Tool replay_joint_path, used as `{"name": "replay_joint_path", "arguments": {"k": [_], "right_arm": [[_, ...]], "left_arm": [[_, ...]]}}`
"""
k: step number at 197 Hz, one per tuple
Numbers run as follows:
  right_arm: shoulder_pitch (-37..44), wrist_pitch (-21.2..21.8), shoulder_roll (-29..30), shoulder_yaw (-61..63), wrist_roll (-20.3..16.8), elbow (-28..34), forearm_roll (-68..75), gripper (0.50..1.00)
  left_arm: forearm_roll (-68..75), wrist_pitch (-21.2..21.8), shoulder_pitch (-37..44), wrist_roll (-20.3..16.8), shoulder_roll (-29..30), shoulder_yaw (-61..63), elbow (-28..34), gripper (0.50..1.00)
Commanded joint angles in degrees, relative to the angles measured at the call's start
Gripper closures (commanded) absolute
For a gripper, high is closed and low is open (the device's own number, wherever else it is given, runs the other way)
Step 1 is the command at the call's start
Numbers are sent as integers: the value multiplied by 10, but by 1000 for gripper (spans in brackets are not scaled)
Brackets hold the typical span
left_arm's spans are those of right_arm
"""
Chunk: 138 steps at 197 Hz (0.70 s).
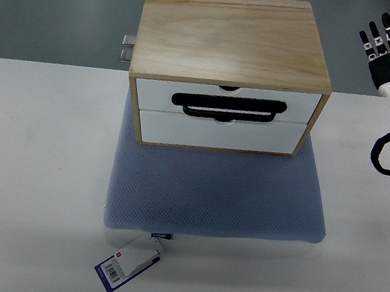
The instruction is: Open wood drawer with right hand
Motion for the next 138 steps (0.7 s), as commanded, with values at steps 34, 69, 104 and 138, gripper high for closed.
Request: {"name": "replay_joint_path", "arguments": {"k": [34,69,104,138], "right_arm": [[106,-15,-69,-100,-38,4,-101,556],[205,-5,-127,-229,-59,19,-199,556],[333,28,-195,-465,-87,124,-428,556],[497,128,-232,-635,-103,215,-641,556]], "left_arm": [[4,-8,-4,0,0,1,-2,500],[5,-8,-6,-1,0,2,-18,500],[7,-9,-9,0,0,2,-30,500],[8,-9,-9,0,0,2,-34,500]]}}
